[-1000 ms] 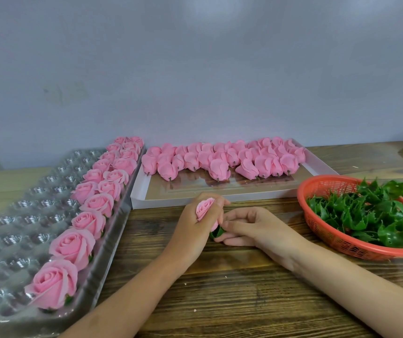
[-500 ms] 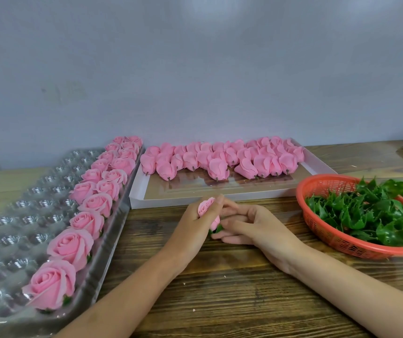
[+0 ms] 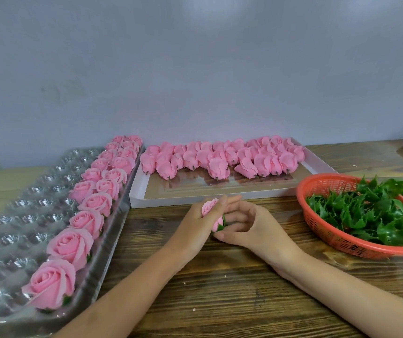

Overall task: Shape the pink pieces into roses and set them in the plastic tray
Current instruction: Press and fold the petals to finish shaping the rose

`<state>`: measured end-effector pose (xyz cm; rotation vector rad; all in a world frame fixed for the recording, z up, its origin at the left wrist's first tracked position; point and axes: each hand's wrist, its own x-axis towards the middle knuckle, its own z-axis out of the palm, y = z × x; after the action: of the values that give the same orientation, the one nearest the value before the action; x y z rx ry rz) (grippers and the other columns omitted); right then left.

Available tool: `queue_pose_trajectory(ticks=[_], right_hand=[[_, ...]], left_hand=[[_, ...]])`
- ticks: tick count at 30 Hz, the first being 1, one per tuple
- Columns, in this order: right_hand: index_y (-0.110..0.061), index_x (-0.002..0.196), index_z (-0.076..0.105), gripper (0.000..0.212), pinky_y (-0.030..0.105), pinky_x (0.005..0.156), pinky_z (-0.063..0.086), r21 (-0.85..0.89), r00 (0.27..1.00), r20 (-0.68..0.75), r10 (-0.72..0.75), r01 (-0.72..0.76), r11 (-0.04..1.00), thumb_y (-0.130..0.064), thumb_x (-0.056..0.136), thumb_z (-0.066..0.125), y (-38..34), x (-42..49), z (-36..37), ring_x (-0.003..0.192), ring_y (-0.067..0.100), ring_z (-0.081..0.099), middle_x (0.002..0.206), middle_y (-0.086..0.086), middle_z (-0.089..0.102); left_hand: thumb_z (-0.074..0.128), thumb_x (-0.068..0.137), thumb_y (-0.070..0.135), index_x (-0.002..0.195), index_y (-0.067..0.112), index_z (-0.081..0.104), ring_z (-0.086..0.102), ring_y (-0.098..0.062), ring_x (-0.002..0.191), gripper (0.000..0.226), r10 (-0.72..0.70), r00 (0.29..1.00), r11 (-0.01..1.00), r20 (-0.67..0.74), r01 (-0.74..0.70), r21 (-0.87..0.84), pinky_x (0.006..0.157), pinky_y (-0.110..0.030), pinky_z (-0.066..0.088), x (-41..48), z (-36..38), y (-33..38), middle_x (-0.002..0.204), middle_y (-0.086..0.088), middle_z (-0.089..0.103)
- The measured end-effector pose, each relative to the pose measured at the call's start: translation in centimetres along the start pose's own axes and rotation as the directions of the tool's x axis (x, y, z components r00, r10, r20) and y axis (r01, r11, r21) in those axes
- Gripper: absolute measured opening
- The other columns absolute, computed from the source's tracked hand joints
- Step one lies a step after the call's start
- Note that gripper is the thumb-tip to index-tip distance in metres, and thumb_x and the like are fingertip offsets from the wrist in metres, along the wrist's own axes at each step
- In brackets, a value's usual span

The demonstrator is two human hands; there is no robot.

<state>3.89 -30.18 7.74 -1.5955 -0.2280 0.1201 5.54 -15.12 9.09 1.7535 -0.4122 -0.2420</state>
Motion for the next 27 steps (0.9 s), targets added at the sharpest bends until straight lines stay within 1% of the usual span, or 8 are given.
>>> queue_pose_trajectory(ticks=[3, 7, 15, 18, 20, 23, 25, 27], right_hand=[[-0.007, 0.104, 0.068, 0.035, 0.018, 0.070, 0.054, -0.022, 0.998, -0.038, -0.043, 0.043, 0.999, 0.006, 0.074, 0.081, 0.2, 0.0, 0.2, 0.068, 0.012, 0.068, 0.086, 0.005, 0.077], [-0.007, 0.104, 0.068, 0.035, 0.019, 0.071, 0.054, -0.064, 0.994, -0.049, -0.101, 0.098, 0.993, 0.006, 0.074, 0.081, 0.4, -0.2, 0.3, 0.067, 0.011, 0.068, 0.084, 0.005, 0.076], [-0.014, 0.107, 0.068, 0.038, 0.020, 0.073, 0.055, -0.162, 0.984, -0.034, -0.178, 0.170, 0.972, 0.002, 0.075, 0.081, 0.0, -0.5, 0.4, 0.068, 0.010, 0.069, 0.082, 0.001, 0.075], [-0.020, 0.105, 0.070, 0.034, 0.020, 0.072, 0.053, -0.261, 0.978, -0.016, -0.210, 0.199, 0.945, -0.003, 0.078, 0.080, -0.1, -0.5, 0.5, 0.068, 0.008, 0.066, 0.083, 0.004, 0.073], [-0.021, 0.105, 0.070, 0.031, 0.019, 0.069, 0.050, -0.328, 0.975, 0.021, -0.222, 0.216, 0.920, -0.005, 0.080, 0.079, -0.2, -0.5, 0.5, 0.068, 0.005, 0.062, 0.083, 0.005, 0.071], [-0.024, 0.111, 0.068, 0.037, 0.017, 0.067, 0.047, -0.341, 0.971, 0.054, -0.232, 0.236, 0.910, -0.005, 0.081, 0.078, -0.2, -0.6, 0.7, 0.068, 0.004, 0.059, 0.085, -0.005, 0.070], [-0.028, 0.108, 0.067, 0.036, 0.016, 0.066, 0.047, -0.342, 0.970, 0.058, -0.236, 0.241, 0.908, -0.005, 0.082, 0.078, -0.2, -0.6, 0.7, 0.068, 0.004, 0.059, 0.084, -0.014, 0.068], [-0.028, 0.102, 0.067, 0.030, 0.015, 0.064, 0.045, -0.363, 0.969, 0.062, -0.239, 0.245, 0.899, -0.009, 0.082, 0.078, -0.2, -0.6, 0.8, 0.067, 0.002, 0.058, 0.080, -0.014, 0.065]], left_hand=[[0.040, 0.099, 0.036, 0.119, 0.038, 0.065, 0.056, 0.010, 0.104, 0.031, 0.014, 1.000, 1.000, 0.020, -0.014, 0.008, 0.074, 0.006, 0.033, 0.0, 0.0, -0.1, 0.108, 0.017, 0.066], [0.037, 0.102, 0.028, 0.129, 0.031, 0.058, 0.053, 0.014, 0.110, 0.034, 0.034, 0.997, 0.999, 0.070, -0.035, 0.019, 0.081, 0.004, 0.034, -0.2, -0.2, -0.2, 0.117, 0.023, 0.062], [0.036, 0.097, 0.042, 0.135, 0.033, 0.049, 0.051, 0.021, 0.104, 0.042, 0.051, 0.995, 0.999, 0.086, -0.050, -0.015, 0.077, 0.005, 0.035, -0.3, -0.3, -0.3, 0.115, 0.027, 0.058], [0.040, 0.092, 0.048, 0.132, 0.034, 0.051, 0.055, 0.015, 0.104, 0.044, 0.070, 0.996, 0.998, 0.047, -0.070, -0.008, 0.079, 0.001, 0.038, -0.3, -0.1, -0.6, 0.113, 0.019, 0.062], [0.044, 0.089, 0.050, 0.125, 0.034, 0.056, 0.059, 0.005, 0.104, 0.041, 0.098, 0.995, 0.995, 0.007, -0.098, 0.013, 0.083, -0.008, 0.043, -0.4, 0.2, -0.9, 0.110, 0.015, 0.066], [0.049, 0.094, 0.042, 0.116, 0.033, 0.062, 0.062, -0.008, 0.102, 0.027, 0.111, 0.994, 0.994, -0.014, -0.110, 0.025, 0.086, -0.017, 0.048, -0.4, 0.3, -1.2, 0.106, 0.007, 0.067], [0.051, 0.096, 0.034, 0.114, 0.029, 0.064, 0.062, -0.009, 0.103, 0.023, 0.114, 0.993, 0.993, -0.026, -0.114, 0.019, 0.087, -0.019, 0.049, -0.4, 0.2, -1.3, 0.107, 0.005, 0.068], [0.054, 0.096, 0.028, 0.113, 0.024, 0.065, 0.063, -0.009, 0.103, 0.021, 0.119, 0.991, 0.993, -0.057, -0.120, -0.023, 0.086, -0.019, 0.050, -0.4, 0.0, -1.3, 0.107, 0.003, 0.069]])
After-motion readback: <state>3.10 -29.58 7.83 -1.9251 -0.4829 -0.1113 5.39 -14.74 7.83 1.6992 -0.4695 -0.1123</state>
